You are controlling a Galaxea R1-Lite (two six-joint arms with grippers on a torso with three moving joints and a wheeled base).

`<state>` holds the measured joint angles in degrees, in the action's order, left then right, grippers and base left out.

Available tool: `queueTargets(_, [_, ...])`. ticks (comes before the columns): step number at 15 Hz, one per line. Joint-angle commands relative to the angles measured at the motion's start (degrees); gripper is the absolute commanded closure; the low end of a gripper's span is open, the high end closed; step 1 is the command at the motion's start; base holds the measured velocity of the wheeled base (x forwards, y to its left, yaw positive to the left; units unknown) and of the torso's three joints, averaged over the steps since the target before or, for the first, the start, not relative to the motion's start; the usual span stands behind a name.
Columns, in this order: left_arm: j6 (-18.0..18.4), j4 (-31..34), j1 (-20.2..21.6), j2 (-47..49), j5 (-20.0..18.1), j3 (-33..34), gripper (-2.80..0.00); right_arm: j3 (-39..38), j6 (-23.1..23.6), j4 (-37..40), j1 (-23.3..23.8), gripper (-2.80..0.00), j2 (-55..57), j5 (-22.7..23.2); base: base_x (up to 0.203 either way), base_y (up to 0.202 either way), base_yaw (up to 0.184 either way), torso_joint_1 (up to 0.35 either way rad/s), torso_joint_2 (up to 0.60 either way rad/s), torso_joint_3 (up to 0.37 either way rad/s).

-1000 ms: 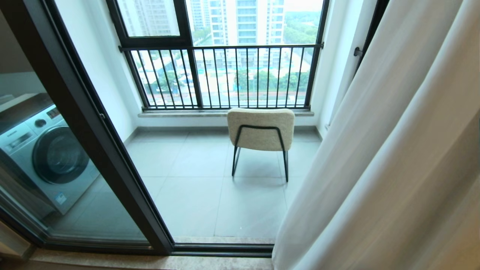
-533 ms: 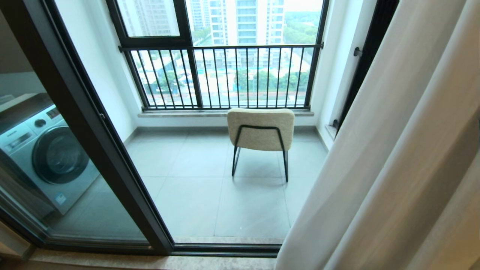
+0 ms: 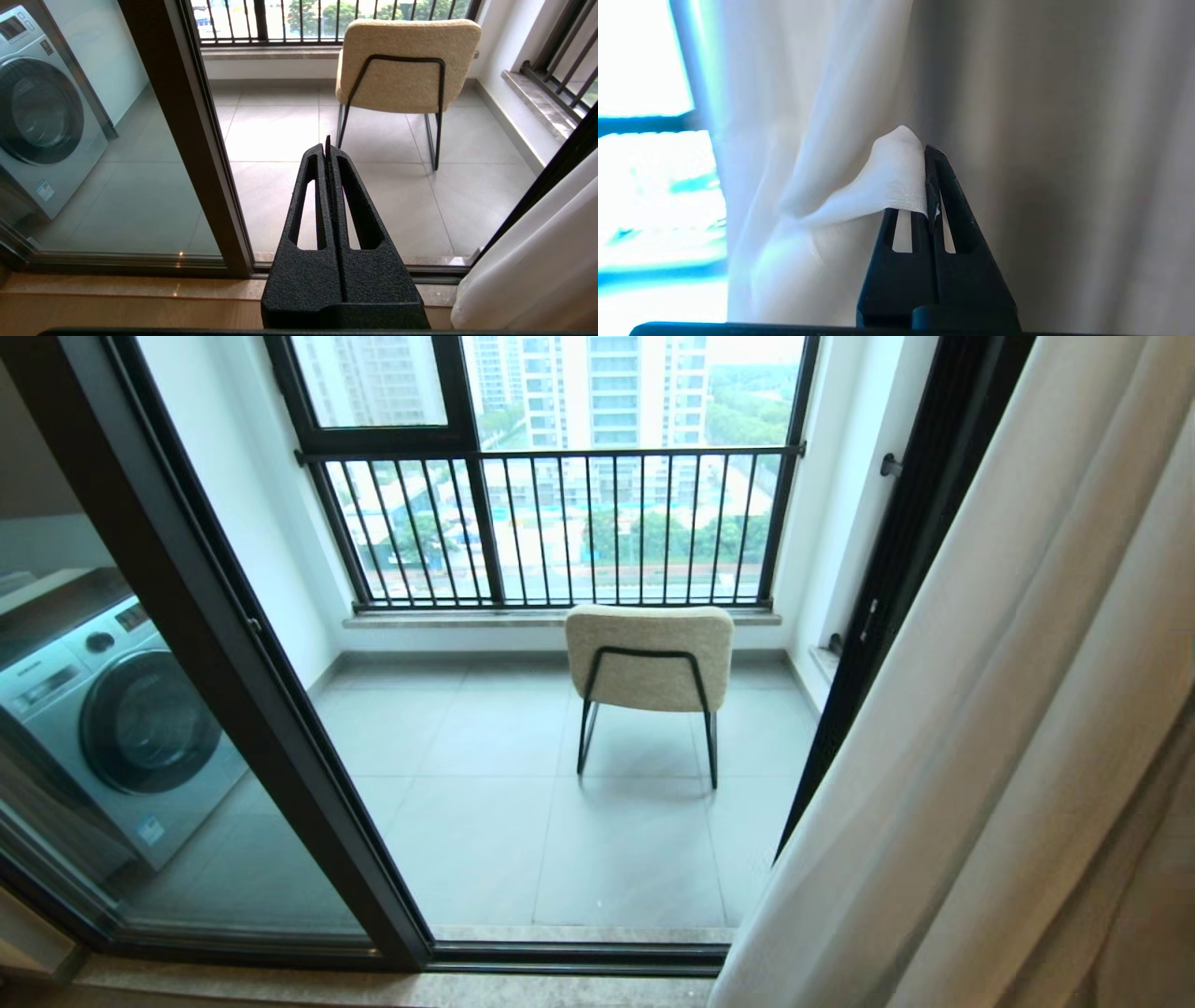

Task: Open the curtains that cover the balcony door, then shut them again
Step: Pull the inner curtains open on both sides

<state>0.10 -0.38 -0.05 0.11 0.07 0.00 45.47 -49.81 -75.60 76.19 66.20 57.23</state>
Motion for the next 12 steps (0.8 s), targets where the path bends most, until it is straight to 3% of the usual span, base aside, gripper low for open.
queueTargets(1, [-0.01, -0.04, -0.04, -0.02, 0.01, 0.0, 0.0, -5.85, -0.43, -0.12, -5.1, 0.0, -7.18, 2.66, 0.0, 0.0, 0.0, 0.0, 0.0, 0.0])
queueTargets(5, [-0.01, -0.06, 0.05, -0.02, 0.01, 0.0, 0.0, -14.47, -0.46, 0.51, -14.52, 0.0, -11.95, 7.17, 0.0, 0.0, 0.0, 0.0, 0.0, 0.0])
queueTargets(12, [-0.01, -0.06, -0.04, -0.02, 0.01, 0.0, 0.0, -17.94, -0.07, -0.26, -30.45, 0.0, -8.97, 7.46, 0.0, 0.0, 0.0, 0.0, 0.0, 0.0])
